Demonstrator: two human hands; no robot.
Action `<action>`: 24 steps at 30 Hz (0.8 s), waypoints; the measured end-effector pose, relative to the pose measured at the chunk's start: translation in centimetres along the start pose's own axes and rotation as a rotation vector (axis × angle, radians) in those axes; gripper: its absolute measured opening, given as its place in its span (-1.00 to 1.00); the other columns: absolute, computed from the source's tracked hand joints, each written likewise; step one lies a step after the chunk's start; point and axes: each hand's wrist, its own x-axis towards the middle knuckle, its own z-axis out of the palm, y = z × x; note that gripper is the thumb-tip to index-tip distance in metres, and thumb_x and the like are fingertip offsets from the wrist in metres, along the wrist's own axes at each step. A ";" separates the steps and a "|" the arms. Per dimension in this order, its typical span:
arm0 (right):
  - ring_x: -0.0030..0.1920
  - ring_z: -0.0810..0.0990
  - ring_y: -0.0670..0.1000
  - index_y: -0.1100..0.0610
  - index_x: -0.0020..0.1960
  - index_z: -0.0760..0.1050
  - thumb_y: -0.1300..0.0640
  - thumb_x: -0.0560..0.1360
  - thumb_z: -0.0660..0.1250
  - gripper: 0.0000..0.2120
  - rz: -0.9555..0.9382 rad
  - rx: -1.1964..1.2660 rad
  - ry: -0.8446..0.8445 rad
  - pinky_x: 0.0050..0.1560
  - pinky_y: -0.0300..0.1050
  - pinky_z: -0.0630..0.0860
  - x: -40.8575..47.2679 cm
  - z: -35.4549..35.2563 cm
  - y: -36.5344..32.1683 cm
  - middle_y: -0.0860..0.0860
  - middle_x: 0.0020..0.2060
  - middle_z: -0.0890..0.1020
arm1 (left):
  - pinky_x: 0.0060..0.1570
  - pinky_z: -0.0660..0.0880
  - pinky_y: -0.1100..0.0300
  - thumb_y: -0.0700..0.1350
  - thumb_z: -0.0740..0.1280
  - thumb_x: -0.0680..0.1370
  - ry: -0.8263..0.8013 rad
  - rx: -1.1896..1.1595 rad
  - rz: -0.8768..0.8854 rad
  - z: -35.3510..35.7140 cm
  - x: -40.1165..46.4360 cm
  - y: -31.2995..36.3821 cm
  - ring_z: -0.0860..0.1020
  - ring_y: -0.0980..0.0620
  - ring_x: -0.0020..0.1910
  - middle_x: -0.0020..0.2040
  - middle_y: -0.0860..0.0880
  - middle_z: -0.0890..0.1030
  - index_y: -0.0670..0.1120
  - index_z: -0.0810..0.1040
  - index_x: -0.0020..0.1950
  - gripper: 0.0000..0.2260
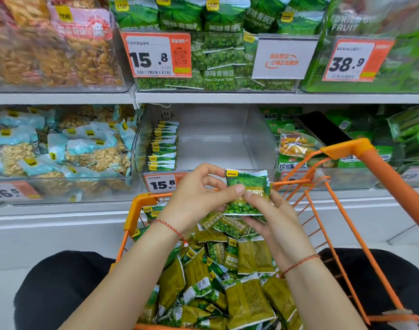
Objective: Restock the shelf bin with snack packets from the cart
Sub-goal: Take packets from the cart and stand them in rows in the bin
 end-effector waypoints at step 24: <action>0.03 0.57 0.04 0.23 0.15 0.53 0.18 0.43 0.46 -0.67 -0.120 -0.788 -0.084 0.01 -0.13 0.50 27.4 12.4 -0.5 0.08 0.00 0.61 | 0.01 0.25 0.31 -0.17 0.24 0.55 0.633 0.753 0.557 -14.2 8.7 -6.1 0.45 0.00 -0.03 -0.11 0.09 0.48 -0.13 0.57 0.05 -0.85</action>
